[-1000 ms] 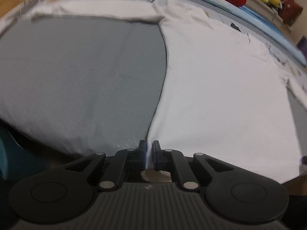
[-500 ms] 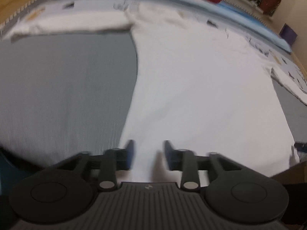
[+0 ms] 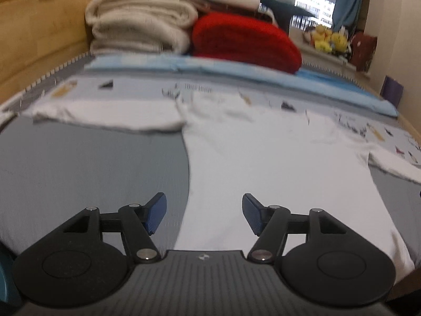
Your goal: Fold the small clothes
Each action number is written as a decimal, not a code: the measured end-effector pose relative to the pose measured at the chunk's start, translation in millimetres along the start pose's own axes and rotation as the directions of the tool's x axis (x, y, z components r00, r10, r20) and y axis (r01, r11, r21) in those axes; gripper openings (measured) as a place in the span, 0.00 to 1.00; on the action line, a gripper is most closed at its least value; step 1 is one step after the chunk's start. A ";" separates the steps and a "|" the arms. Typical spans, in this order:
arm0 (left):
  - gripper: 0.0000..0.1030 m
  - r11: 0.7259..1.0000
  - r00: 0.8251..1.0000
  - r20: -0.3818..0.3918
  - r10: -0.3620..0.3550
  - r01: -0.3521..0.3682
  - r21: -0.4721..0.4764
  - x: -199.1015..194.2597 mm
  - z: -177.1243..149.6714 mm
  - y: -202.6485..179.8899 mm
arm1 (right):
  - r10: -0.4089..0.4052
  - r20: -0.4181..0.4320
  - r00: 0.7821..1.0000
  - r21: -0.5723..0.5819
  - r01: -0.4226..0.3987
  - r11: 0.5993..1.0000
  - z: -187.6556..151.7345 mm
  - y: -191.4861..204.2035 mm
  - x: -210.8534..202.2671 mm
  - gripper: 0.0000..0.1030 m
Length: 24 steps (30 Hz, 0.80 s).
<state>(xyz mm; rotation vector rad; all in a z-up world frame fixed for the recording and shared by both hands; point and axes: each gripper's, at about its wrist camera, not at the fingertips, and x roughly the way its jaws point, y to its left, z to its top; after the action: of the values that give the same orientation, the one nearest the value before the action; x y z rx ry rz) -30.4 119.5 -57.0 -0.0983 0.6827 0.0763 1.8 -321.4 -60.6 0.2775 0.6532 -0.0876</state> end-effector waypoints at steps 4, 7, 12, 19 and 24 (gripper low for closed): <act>0.69 0.998 0.996 0.086 0.040 -0.044 0.049 -5.3 26.8 -11.9 | -0.014 0.079 0.997 -0.091 0.021 0.996 11.9 19.6 2.4 0.33; 0.69 0.998 0.991 0.131 0.028 -0.035 0.052 -8.1 62.2 -6.4 | 0.025 0.107 0.994 -0.103 -0.014 0.995 19.8 33.0 -0.4 0.33; 0.69 0.999 0.980 0.200 0.027 -0.035 0.035 13.8 131.1 8.2 | 0.085 0.102 0.991 -0.180 -0.065 0.982 34.4 69.7 -1.6 0.34; 0.69 0.994 0.958 0.274 0.081 -0.098 0.051 72.3 213.5 19.2 | 0.180 0.098 0.979 -0.298 -0.143 0.944 82.3 128.8 7.6 0.35; 0.69 0.993 0.976 0.202 0.086 -0.101 0.066 130.0 215.8 36.9 | 0.204 0.120 0.972 -0.314 -0.158 0.936 111.6 156.9 30.6 0.39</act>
<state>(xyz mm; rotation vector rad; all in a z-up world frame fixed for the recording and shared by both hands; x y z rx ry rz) 201.4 186.1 24.8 0.0146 0.4894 0.1491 117.8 -202.1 41.0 0.0326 0.4788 0.1676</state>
